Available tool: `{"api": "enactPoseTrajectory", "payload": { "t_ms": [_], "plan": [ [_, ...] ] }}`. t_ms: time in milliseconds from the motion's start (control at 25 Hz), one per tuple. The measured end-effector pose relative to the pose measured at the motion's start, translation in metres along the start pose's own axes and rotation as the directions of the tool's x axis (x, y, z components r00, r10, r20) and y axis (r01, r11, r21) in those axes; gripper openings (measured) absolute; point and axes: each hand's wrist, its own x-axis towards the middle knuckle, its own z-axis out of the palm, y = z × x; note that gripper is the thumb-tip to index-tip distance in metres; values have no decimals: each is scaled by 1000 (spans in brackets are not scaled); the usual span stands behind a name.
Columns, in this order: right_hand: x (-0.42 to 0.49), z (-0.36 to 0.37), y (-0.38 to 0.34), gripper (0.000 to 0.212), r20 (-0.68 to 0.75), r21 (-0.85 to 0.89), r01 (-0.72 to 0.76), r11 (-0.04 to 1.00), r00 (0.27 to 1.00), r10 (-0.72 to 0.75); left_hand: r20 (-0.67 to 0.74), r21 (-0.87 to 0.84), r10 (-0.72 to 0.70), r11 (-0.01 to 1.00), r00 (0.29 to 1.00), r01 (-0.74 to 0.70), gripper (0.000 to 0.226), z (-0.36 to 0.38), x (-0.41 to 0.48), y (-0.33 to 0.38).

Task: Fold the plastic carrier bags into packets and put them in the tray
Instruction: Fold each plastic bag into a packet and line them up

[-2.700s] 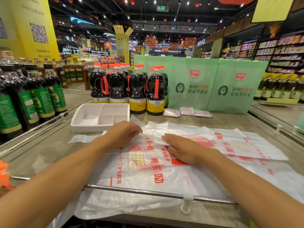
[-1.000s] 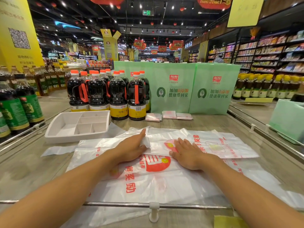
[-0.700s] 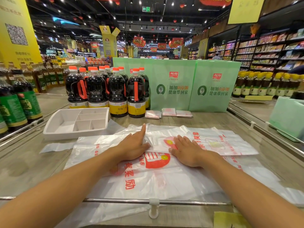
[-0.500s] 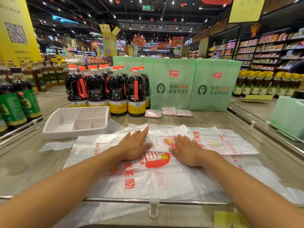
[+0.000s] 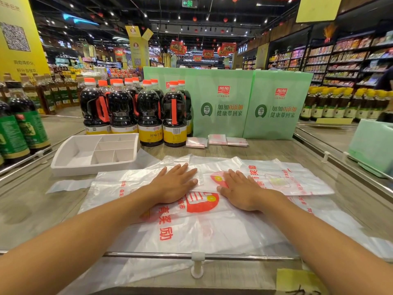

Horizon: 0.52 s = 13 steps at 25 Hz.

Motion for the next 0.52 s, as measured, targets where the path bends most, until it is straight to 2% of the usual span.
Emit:
{"api": "enactPoseTrajectory", "payload": {
  "t_ms": [320,520],
  "plan": [
    [-3,-10,-4,70,96,-30,-26,999,995,28,119,62,-5,998,993,-2,58,-7,4,0],
    [0,-5,0,68,74,-36,0,999,997,3,130,89,15,996,991,-27,58,-5,9,-2]
  ]
}}
